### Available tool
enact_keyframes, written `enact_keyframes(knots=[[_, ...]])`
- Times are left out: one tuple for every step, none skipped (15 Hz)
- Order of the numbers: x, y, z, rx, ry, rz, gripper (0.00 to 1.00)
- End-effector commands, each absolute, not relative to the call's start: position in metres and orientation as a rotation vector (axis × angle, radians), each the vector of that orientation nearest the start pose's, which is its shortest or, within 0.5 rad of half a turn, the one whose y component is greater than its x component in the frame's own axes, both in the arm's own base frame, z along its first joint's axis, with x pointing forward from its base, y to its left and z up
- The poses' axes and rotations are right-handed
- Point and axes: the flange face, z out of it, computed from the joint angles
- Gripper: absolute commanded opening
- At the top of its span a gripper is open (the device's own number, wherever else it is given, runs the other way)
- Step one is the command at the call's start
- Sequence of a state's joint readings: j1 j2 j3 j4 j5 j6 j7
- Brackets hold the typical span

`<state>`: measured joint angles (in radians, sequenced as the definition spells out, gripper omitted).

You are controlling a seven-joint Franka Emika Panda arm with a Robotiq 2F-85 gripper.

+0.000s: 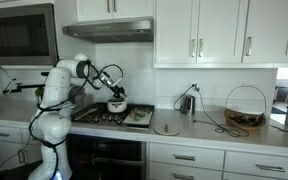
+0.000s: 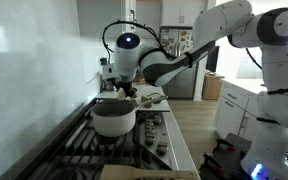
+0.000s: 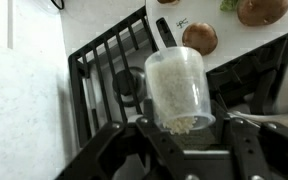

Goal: Pour the contents of the cup into the pot

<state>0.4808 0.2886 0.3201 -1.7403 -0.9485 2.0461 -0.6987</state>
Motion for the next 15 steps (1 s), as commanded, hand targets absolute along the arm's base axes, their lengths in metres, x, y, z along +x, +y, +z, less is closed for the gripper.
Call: enact_keyframes(knots=[[0.489, 0.42, 0.43, 1.314, 1.934, 0.125, 0.3], [0.488, 0.421, 0.428, 1.302, 1.932, 0.126, 0.3], [0.487, 0.422, 0.428, 1.296, 1.931, 0.128, 0.3], [0.486, 0.423, 0.428, 1.298, 1.93, 0.127, 0.3], [0.484, 0.424, 0.428, 1.293, 1.929, 0.132, 0.3], [0.482, 0.425, 0.427, 1.286, 1.93, 0.132, 0.3], [0.48, 0.426, 0.427, 1.28, 1.93, 0.134, 0.3], [0.478, 0.428, 0.427, 1.276, 1.931, 0.138, 0.3], [0.471, 0.431, 0.427, 1.269, 1.933, 0.14, 0.3], [0.469, 0.432, 0.426, 1.26, 1.934, 0.145, 0.3], [0.464, 0.434, 0.425, 1.254, 1.934, 0.145, 0.3], [0.46, 0.436, 0.424, 1.25, 1.931, 0.148, 0.3], [0.455, 0.438, 0.422, 1.238, 1.934, 0.151, 0.3], [0.45, 0.439, 0.42, 1.232, 1.932, 0.152, 0.3], [0.446, 0.439, 0.419, 1.221, 1.931, 0.153, 0.3]])
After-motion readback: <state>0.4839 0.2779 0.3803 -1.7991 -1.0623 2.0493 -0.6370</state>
